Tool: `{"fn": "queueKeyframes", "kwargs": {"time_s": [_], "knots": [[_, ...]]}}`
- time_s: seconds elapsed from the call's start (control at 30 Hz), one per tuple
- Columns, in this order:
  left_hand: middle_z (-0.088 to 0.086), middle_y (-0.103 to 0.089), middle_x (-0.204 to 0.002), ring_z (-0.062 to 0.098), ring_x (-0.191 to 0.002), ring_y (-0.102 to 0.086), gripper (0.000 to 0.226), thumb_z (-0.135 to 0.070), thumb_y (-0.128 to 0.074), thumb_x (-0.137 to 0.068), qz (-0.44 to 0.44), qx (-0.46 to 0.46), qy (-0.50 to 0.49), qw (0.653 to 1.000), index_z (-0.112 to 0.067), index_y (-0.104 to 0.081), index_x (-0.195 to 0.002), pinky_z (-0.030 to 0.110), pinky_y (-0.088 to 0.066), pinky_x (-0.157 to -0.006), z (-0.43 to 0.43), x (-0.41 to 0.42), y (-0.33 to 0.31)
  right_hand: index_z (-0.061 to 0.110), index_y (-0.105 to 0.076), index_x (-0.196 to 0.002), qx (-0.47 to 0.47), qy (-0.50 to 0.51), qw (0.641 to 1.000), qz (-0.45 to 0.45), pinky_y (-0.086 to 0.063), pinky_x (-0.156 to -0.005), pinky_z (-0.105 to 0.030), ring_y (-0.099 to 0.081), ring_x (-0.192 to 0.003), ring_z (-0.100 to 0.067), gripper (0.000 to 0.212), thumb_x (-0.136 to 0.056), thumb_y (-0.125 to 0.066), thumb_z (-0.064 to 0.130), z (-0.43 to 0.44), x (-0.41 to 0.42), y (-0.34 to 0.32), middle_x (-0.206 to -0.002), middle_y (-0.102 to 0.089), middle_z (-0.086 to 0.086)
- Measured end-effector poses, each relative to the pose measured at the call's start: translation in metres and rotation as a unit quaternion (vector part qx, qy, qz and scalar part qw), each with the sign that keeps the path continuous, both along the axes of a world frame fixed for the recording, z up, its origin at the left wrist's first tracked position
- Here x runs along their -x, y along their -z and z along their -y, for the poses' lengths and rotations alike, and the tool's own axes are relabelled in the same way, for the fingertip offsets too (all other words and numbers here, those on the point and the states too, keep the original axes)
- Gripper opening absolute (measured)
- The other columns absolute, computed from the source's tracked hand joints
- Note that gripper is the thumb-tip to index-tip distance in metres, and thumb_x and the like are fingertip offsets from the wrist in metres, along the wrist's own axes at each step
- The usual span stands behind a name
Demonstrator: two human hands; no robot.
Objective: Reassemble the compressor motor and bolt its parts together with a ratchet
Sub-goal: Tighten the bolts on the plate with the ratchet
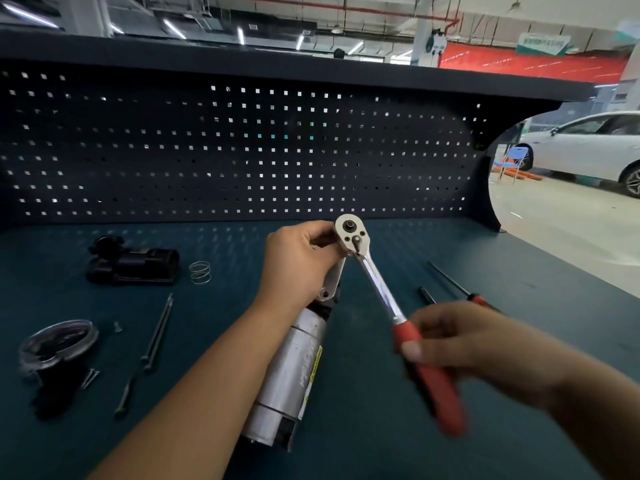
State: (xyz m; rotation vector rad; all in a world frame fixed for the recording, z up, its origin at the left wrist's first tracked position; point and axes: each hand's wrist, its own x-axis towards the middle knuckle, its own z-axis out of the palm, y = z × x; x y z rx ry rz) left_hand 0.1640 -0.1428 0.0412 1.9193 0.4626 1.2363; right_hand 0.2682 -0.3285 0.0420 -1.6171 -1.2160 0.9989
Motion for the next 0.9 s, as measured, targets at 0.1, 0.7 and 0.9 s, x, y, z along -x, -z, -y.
{"fn": "queueKeyframes", "kwargs": {"time_s": [0.1,0.7,0.9], "knots": [[-0.031,-0.064,-0.063,-0.016,-0.065,-0.060,0.025,-0.014,-0.076,-0.075,0.007,-0.005,0.013,1.000,-0.038,-0.070,-0.072,0.001,-0.040,-0.056,0.000,0.001,-0.001,0.011,-0.071,-0.072,0.041,0.047,0.995,0.077,-0.038,-0.043,-0.022,-0.050,-0.051,-0.018,0.028,-0.058,-0.078,0.034,0.005,-0.043,-0.029,-0.065,-0.057,-0.013],[-0.019,-0.071,-0.074,-0.012,-0.068,-0.060,0.017,-0.016,-0.072,-0.080,-0.025,-0.007,0.029,0.999,-0.032,-0.073,-0.074,0.004,-0.040,-0.061,-0.004,0.002,-0.005,0.005,-0.073,-0.077,0.047,0.004,0.995,-0.084,-0.049,-0.048,-0.024,-0.057,-0.054,-0.016,0.052,-0.046,-0.088,0.044,0.007,0.002,-0.023,-0.069,-0.061,-0.013],[-0.012,-0.059,-0.054,0.007,-0.049,-0.055,0.023,-0.027,-0.080,-0.073,-0.031,0.052,-0.002,0.998,-0.031,-0.065,-0.055,0.024,-0.047,-0.049,0.002,-0.001,-0.003,0.008,-0.067,-0.090,-0.055,-0.007,0.978,-0.201,-0.055,-0.064,-0.034,-0.062,-0.069,-0.020,0.034,-0.068,-0.069,0.034,-0.039,0.080,0.007,-0.079,-0.067,-0.008]]}}
